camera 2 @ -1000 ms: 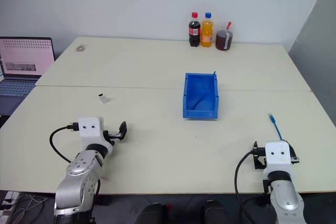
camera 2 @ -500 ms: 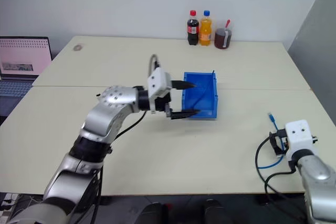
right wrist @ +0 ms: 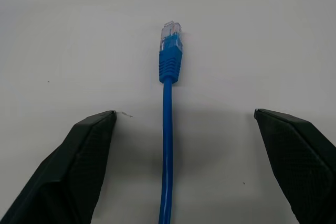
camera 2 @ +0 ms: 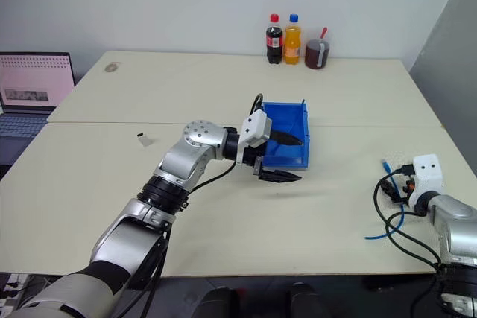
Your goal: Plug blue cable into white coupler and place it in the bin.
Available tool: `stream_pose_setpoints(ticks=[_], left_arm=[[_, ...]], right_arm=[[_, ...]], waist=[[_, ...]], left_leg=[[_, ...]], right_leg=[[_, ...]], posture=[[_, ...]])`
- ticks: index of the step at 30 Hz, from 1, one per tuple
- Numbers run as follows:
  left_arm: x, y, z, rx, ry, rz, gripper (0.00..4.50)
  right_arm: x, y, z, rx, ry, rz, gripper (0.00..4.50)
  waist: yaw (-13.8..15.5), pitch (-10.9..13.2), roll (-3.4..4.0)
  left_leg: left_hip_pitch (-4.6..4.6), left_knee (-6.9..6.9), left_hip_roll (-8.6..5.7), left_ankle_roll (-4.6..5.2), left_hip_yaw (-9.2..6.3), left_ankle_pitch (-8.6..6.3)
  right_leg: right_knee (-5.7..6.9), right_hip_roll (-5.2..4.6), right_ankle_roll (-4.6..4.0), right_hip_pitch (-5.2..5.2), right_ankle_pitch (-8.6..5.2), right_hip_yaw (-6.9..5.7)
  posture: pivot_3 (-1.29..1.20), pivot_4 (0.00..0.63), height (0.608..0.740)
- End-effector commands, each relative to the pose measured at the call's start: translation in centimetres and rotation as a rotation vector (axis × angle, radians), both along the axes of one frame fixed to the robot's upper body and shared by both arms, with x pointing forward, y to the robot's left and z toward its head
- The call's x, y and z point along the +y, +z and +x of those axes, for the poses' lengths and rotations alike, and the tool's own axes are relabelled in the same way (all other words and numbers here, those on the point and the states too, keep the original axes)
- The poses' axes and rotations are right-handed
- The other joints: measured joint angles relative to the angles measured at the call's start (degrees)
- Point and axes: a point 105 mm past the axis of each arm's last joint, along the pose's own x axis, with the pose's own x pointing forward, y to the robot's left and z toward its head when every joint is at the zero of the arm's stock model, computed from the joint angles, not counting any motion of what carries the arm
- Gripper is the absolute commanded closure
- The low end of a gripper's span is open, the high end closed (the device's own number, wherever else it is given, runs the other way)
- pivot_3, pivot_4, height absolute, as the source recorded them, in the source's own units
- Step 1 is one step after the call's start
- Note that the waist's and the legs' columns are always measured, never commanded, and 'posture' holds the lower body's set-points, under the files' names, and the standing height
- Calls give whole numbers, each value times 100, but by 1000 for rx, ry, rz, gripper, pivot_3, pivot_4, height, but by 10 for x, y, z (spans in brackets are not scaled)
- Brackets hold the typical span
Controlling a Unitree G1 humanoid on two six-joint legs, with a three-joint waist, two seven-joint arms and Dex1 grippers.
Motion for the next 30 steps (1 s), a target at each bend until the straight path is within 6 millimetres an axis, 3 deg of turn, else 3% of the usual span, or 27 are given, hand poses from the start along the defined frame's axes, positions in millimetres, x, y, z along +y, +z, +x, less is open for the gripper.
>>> stream_pose_setpoints(ticks=[1,15,20,24,26,28,30], left_arm=[[2,16,-2,-17,-11,-36,0],[5,13,-13,-33,-38,8,0],[14,6,-16,-66,-51,44,0],[38,28,-20,-120,4,-30,0],[66,35,-21,-117,117,-79,0],[92,29,-23,-118,213,-67,0],[121,9,-35,-75,298,-12,0]], right_arm=[[-5,-8,-1,40,-11,24,1102],[-7,-14,2,75,-13,66,4487],[-7,-10,-1,62,4,15,4487],[37,39,-5,-48,275,131,4487],[78,66,-23,-25,559,148,4487],[106,75,-36,19,740,138,4487],[135,73,-38,50,877,124,4487]], waist=[[-1,0,0],[13,0,0],[15,-1,0],[18,4,7],[-8,29,43],[-102,31,56],[-174,34,39]], left_leg=[[2,1,0,0,-2,0],[4,3,0,0,-5,0],[5,3,0,0,-5,0],[1,-3,3,0,-11,0],[-8,-4,6,-1,-16,0],[-8,-4,7,0,-20,0],[10,-13,17,0,-34,0]], right_leg=[[0,0,0,4,0,-2],[-3,-1,3,11,2,-4],[-4,-2,3,13,2,-3],[-4,0,0,9,0,-6],[-2,0,-1,-4,-1,-4],[4,0,0,-15,-1,11],[3,8,-2,-2,-2,6]], posture=[[0,150,740],[0,150,740],[0,150,740],[0,150,740],[0,150,740],[0,150,740],[0,150,740]])
